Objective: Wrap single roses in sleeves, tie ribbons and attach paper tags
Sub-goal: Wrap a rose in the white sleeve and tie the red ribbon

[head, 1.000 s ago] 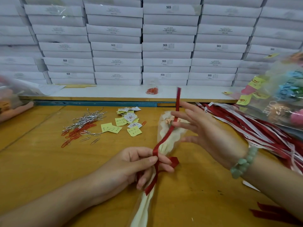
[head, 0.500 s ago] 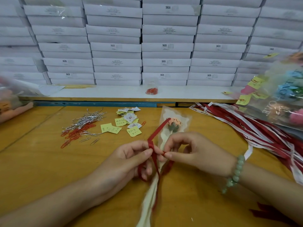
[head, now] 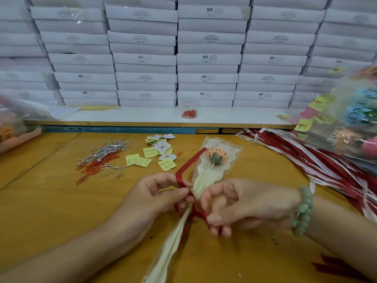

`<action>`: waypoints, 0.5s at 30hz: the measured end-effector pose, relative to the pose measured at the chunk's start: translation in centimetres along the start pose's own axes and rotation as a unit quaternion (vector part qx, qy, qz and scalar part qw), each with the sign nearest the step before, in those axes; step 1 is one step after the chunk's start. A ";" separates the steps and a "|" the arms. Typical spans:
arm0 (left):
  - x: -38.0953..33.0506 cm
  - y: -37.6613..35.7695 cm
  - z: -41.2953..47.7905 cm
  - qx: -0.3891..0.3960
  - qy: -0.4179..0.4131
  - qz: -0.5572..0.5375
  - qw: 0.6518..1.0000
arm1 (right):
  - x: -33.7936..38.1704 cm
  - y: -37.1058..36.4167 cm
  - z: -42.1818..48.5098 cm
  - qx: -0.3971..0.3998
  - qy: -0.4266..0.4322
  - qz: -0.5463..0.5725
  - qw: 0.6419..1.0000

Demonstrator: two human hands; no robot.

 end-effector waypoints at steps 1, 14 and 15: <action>0.0 -0.1 0.0 0.003 -0.002 0.004 1.000 | -0.3 -0.5 0.1 0.011 -0.014 -0.009 1.000; 0.3 0.1 0.1 0.006 -0.010 0.005 1.000 | -0.1 -5.7 -2.5 0.176 -0.098 0.013 0.979; 0.3 0.1 0.1 0.007 -0.009 0.004 1.000 | 0.1 -5.8 -2.7 0.186 -0.094 -0.005 0.978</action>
Point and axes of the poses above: each hand's wrist, its own z-axis towards the middle knuckle, its own y-axis out of the back of the hand, x = y × z, the point moved 9 cm from there along z, towards the middle knuckle, and after that the axes turned 13 degrees about z, right-handed, at the moved point
